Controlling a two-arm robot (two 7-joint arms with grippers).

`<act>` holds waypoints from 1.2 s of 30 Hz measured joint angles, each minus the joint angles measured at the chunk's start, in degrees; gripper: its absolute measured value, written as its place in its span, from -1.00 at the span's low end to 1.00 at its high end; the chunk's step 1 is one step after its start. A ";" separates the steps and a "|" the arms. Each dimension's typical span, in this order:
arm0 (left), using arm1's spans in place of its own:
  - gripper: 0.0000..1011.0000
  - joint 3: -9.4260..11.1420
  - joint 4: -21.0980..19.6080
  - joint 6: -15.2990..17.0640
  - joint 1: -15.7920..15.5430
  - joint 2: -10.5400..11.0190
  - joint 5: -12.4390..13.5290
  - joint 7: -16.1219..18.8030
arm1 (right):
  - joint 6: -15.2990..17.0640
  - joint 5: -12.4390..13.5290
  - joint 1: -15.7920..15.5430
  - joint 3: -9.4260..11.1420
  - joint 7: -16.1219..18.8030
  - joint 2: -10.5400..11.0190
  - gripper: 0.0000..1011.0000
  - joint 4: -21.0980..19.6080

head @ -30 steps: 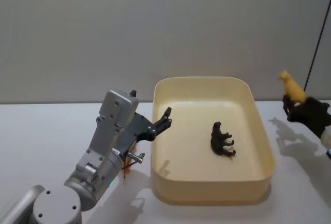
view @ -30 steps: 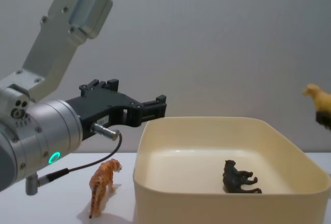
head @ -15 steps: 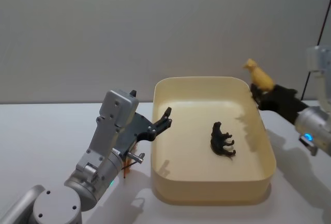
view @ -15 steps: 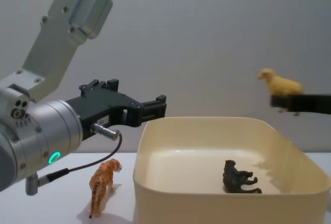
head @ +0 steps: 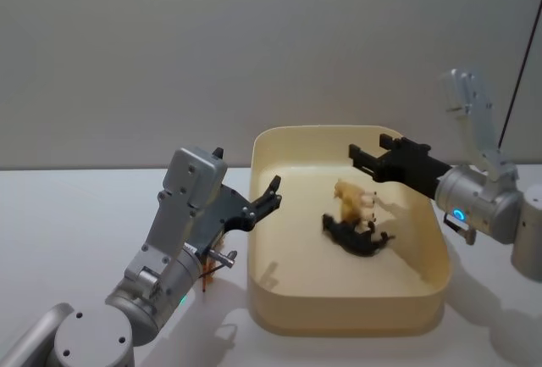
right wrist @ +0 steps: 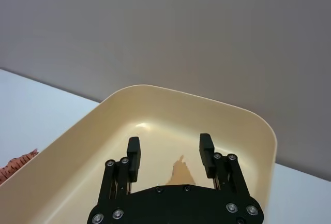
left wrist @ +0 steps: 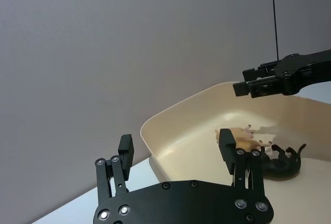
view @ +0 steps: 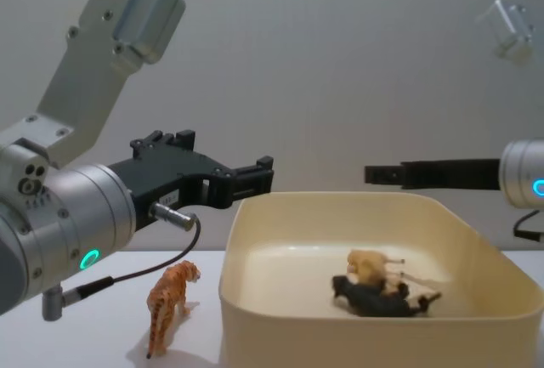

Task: Pick up the toy alternately with two hands and place it into the central storage box.

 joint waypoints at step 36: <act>0.98 -0.03 -0.08 0.16 0.14 0.08 -0.02 0.09 | -1.63 8.87 -10.26 6.48 -10.02 6.65 0.98 -15.03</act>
